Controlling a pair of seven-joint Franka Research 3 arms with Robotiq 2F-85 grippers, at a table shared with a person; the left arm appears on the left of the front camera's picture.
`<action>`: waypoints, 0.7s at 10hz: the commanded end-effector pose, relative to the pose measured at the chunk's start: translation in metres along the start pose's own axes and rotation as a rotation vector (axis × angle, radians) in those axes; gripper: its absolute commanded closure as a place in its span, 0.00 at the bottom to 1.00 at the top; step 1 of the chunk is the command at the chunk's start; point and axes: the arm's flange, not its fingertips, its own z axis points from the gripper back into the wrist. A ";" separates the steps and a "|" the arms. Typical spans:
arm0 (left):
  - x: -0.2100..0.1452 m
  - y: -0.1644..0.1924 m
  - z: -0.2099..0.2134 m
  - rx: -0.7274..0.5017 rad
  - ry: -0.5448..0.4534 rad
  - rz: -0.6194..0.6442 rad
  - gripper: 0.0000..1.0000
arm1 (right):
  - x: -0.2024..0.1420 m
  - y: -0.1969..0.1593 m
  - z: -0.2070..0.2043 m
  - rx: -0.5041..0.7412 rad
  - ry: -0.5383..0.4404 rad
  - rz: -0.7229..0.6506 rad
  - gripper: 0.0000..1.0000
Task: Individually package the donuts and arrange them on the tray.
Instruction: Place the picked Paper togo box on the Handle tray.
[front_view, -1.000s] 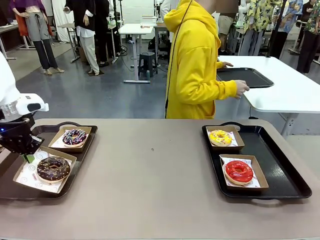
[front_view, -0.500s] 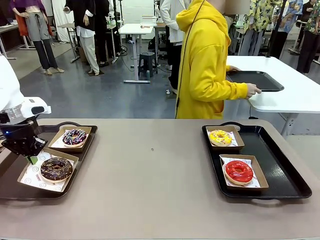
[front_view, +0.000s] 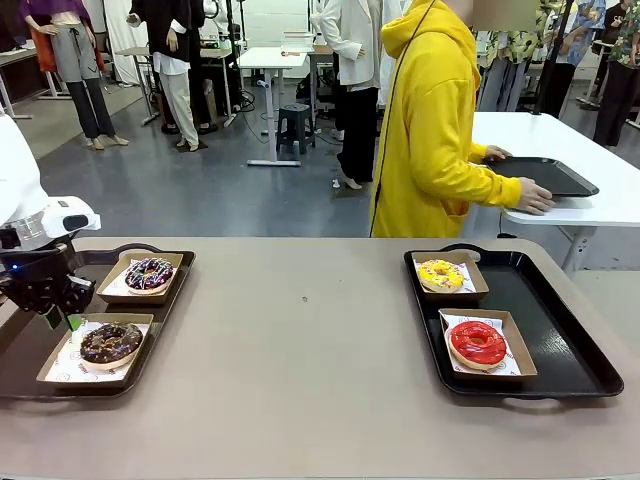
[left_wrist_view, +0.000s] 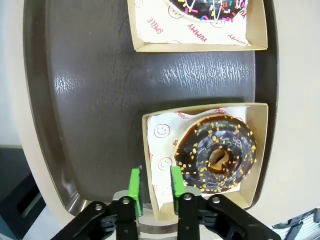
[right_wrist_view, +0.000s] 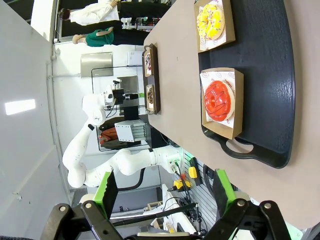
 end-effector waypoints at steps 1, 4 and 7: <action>-0.006 0.003 0.009 0.011 -0.025 0.026 0.00 | 0.000 0.001 0.001 0.012 0.005 0.006 0.00; -0.017 0.002 0.052 -0.136 -0.040 0.032 0.38 | 0.000 0.001 0.001 0.012 0.005 0.006 0.00; -0.028 0.032 0.106 -0.469 -0.108 0.070 0.33 | 0.000 0.001 0.001 0.012 0.005 0.006 0.00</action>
